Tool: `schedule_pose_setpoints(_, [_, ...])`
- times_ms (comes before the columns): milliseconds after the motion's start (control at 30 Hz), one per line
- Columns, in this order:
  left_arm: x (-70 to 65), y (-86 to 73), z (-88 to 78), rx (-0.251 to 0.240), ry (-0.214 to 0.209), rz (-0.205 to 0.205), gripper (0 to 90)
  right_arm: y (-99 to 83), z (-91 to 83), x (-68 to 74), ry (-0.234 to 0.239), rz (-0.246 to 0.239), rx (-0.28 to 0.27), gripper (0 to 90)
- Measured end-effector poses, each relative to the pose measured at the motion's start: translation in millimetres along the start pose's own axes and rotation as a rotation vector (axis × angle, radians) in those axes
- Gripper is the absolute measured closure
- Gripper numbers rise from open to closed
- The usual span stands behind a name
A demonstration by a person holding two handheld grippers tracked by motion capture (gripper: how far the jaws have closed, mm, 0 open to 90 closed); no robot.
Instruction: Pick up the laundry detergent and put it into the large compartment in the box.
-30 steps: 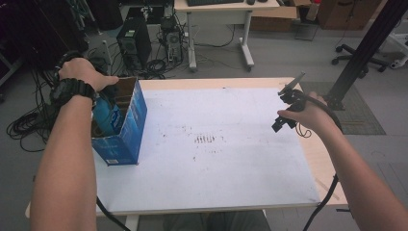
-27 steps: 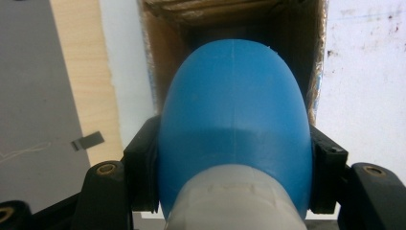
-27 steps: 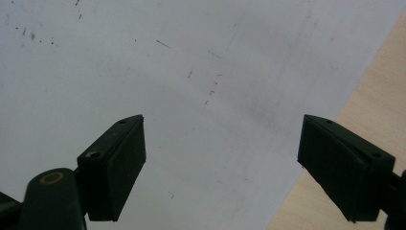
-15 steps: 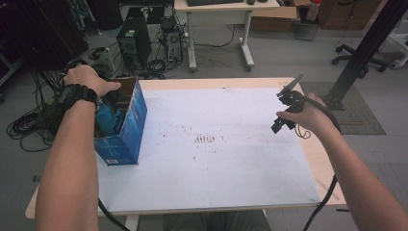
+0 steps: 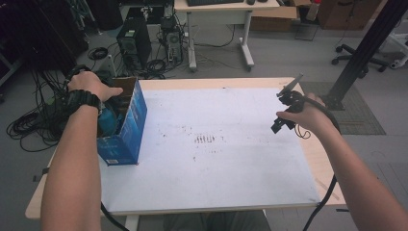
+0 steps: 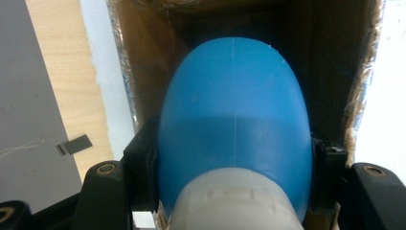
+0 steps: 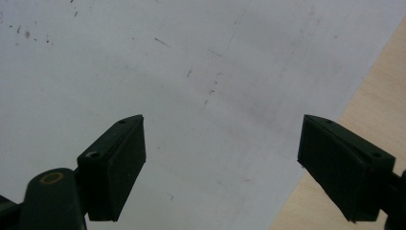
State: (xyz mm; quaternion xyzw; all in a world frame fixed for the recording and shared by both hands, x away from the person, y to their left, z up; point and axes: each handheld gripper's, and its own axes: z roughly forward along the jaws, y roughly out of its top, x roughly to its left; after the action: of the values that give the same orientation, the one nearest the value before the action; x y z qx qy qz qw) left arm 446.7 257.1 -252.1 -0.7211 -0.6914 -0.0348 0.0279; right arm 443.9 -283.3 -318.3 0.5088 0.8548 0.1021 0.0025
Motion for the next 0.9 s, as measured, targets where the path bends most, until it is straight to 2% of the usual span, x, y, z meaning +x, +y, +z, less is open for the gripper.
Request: schedule_pose_setpoints(900, [-0.7,0.0,20.7,0.004,-0.001,0.009,37.7,-2.6,4.6,-3.2,0.006,0.005,0.003,17.1])
